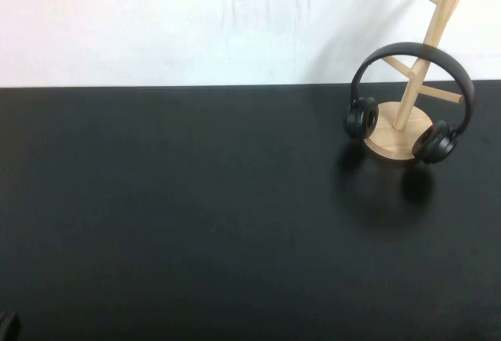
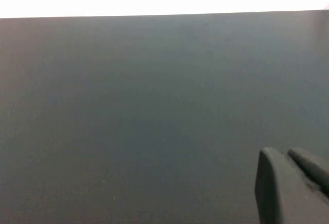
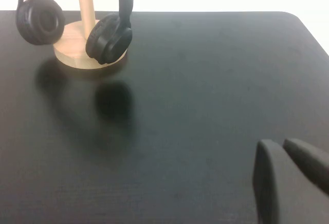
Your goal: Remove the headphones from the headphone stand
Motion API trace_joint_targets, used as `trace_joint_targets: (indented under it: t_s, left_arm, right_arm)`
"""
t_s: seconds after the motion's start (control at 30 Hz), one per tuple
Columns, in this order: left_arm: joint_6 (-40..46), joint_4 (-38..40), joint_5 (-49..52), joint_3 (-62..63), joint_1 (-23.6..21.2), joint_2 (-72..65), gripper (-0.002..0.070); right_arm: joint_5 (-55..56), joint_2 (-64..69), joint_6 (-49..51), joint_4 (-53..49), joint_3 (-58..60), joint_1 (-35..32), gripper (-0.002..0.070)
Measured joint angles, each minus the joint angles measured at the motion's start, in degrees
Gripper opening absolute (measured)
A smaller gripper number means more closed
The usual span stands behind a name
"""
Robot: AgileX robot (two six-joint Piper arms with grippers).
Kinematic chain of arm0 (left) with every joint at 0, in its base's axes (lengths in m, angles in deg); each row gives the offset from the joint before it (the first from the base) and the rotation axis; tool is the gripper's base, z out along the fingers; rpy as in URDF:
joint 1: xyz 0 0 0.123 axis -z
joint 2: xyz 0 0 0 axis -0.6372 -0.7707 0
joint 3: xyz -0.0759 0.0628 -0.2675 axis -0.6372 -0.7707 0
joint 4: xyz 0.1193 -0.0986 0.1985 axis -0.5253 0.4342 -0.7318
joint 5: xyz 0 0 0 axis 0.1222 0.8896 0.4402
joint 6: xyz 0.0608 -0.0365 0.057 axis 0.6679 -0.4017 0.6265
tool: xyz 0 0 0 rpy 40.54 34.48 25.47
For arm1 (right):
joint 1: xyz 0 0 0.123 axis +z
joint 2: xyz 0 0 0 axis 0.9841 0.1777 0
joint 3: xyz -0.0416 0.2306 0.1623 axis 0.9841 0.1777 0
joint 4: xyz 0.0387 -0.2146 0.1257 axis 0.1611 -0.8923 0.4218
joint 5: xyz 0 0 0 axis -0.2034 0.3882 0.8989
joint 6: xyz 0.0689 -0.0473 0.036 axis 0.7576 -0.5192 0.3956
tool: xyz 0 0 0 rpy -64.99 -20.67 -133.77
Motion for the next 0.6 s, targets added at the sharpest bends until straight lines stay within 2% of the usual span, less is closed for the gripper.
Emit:
trace_joint_targets:
  t_s: [0.37,0.6]
  left_arm:
    - [0.0,0.0,0.0,0.1,0.0,0.0,-0.0004]
    - [0.0,0.0,0.0,0.1,0.0,0.0,-0.0004]
  right_arm:
    - [0.1,0.0,0.0,0.0,0.0,0.0,-0.0007]
    - [6.3,0.0,0.4,3.7,0.0,0.0,-0.0007]
